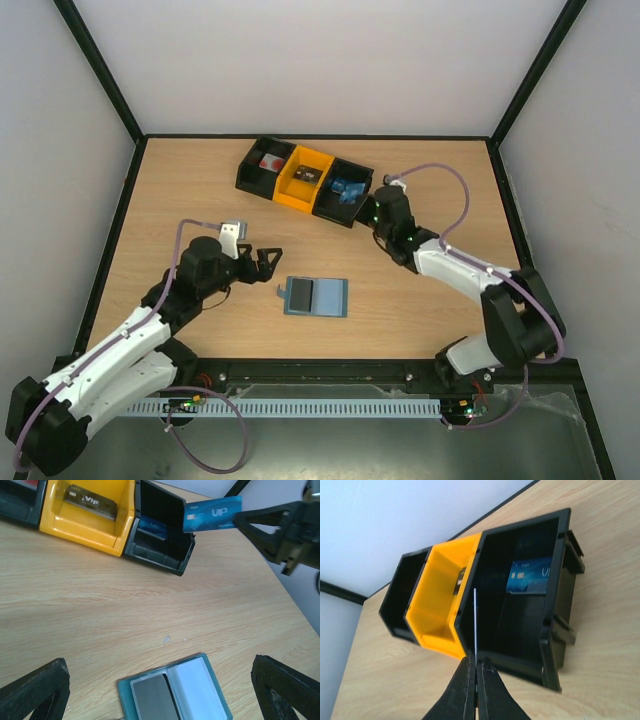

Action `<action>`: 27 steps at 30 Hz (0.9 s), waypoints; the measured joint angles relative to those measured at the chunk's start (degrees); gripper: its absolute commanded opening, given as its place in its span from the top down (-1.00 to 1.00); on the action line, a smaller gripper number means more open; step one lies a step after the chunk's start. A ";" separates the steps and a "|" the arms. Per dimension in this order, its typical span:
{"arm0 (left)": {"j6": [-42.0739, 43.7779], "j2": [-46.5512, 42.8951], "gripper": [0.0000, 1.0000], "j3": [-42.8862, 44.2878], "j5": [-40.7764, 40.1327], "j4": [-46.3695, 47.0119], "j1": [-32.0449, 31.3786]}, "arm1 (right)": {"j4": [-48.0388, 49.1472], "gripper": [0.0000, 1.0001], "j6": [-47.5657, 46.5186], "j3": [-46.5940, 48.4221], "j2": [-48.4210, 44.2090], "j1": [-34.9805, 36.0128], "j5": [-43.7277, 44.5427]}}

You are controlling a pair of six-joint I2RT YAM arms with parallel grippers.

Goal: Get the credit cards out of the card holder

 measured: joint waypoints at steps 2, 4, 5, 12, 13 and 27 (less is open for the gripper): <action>0.81 -0.02 -0.99 1.62 -0.02 -1.62 0.00 | 0.11 0.96 -0.11 2.29 2.86 -1.53 -0.63; 1.62 -0.20 -0.99 2.84 -0.52 -2.78 0.00 | 0.35 0.96 -0.15 4.52 5.73 -2.69 -1.20; 2.05 -0.42 -0.99 3.02 -0.83 -3.26 0.02 | 0.42 0.96 -0.13 5.55 7.04 -3.10 -1.33; 3.39 -3.56 -0.99 3.02 -0.90 -7.80 0.02 | 1.11 0.96 0.46 12.83 17.11 -4.44 -2.27; 3.56 -4.26 -1.00 3.02 -0.83 -8.07 0.02 | 1.20 0.96 0.81 14.08 18.84 -4.46 -2.32; 4.90 -9.60 -0.99 2.91 -0.50 -8.52 0.02 | 0.92 0.96 4.72 20.87 28.85 -5.16 -0.28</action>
